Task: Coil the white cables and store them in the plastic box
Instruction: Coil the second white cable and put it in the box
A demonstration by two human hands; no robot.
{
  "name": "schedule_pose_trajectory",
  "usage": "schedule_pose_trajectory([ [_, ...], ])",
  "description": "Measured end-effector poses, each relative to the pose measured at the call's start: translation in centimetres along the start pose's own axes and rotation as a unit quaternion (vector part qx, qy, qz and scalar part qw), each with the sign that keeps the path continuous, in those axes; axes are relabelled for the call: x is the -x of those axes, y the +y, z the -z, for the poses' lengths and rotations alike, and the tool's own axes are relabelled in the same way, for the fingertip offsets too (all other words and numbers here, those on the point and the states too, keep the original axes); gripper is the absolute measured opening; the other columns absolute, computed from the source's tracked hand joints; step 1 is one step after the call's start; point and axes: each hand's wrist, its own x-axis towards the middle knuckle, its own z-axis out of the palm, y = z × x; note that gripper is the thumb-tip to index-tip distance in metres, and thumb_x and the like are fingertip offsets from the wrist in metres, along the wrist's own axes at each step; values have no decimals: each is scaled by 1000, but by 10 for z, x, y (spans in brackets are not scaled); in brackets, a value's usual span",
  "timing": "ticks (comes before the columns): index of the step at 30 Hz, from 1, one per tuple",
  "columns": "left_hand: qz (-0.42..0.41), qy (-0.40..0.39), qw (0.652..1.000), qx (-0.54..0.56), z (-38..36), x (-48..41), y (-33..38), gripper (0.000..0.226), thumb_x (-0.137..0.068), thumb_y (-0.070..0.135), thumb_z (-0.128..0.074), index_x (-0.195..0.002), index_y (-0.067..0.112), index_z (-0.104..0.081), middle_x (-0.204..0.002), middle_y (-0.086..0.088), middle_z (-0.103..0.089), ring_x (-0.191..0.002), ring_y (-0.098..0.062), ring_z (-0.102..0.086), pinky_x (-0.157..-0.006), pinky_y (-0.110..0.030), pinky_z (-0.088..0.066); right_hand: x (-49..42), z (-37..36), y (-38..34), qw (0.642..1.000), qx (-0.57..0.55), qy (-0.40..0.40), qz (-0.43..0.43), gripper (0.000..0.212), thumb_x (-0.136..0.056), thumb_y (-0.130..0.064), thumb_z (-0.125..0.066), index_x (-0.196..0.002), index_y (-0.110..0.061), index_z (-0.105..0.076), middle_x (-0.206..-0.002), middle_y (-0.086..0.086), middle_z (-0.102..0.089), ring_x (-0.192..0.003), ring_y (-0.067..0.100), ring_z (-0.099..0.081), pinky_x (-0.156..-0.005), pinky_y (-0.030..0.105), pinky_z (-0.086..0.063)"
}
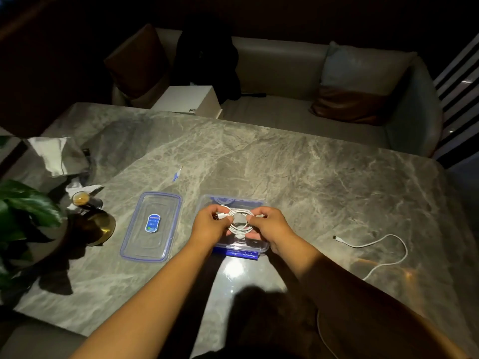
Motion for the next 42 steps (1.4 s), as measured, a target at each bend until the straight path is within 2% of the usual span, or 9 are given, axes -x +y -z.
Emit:
schedule_pose_trajectory([
  [3,14,56,998,-38,-4,-18,-8,14,-82,9,-73,-94,13,-67,-87,-8,-73,-81,-27,-71,-81,-45,-59,-20,-18,7,999,-10,30,-24,7,-91,-5,-67,-96,-8,-65,-99,22,-72,-78,29,-72,-63,34,-63],
  [5,23,82,995,-55,-7,-25,-12,14,-83,12,-74,-96,14,-67,-91,-8,-73,-84,-25,-69,-82,-39,-57,-31,-28,12,998,-6,55,-32,5,-89,-5,-69,-89,-9,-66,-102,23,-73,-84,34,-73,-71,44,-63],
  [10,15,87,986,-141,-10,-38,-19,22,-85,13,-71,-104,4,-69,-102,-14,-72,-94,-30,-66,-73,-24,-40,-45,-40,24,991,42,122,-36,31,-85,-10,-74,-68,-21,-50,-91,16,-67,-90,40,-72,-78,52,-61],
  [17,9,86,967,-239,-17,-54,-23,11,-86,14,-65,-93,6,-66,-99,-15,-71,-94,-35,-66,-69,-29,-41,-68,-47,44,979,126,160,24,28,-81,-24,-74,-71,-23,-48,-93,15,-70,-88,36,-70,-84,47,-57],
  [21,26,83,968,-234,-20,-59,-35,14,-85,16,-65,-92,4,-67,-95,-16,-71,-90,-35,-66,-71,-34,-47,-61,-44,33,964,214,148,50,16,-86,-24,-71,-88,-10,-62,-97,16,-71,-93,33,-66,-83,36,-50],
  [27,36,74,974,-210,-20,-68,-41,17,-83,18,-71,-89,5,-62,-93,-18,-70,-90,-36,-65,-72,-32,-44,-70,-44,38,965,214,140,60,11,-82,-18,-72,-81,-10,-65,-79,8,-64,-86,34,-66,-79,38,-50],
  [33,34,69,970,-229,-22,-74,-46,32,-84,20,-72,-107,2,-61,-104,-19,-69,-99,-37,-65,-82,-39,-50,-98,-43,61,970,200,137,34,26,-76,-31,-69,-69,-28,-44,-90,13,-70,-83,35,-70,-82,49,-57],
  [36,30,69,971,-227,-23,-76,-47,44,-83,19,-73,-121,4,-56,-113,-17,-68,-105,-36,-64,-90,-40,-51,-78,-46,41,965,221,142,19,27,-84,-28,-69,-73,-25,-44,-97,10,-68,-91,31,-67,-87,42,-54],
  [42,39,55,968,-240,-23,-79,-48,45,-86,19,-71,-123,1,-54,-118,-20,-66,-110,-38,-62,-90,-40,-47,-72,-44,38,960,238,145,18,17,-86,-24,-70,-85,-21,-53,-106,11,-65,-100,28,-60,-88,34,-45],
])
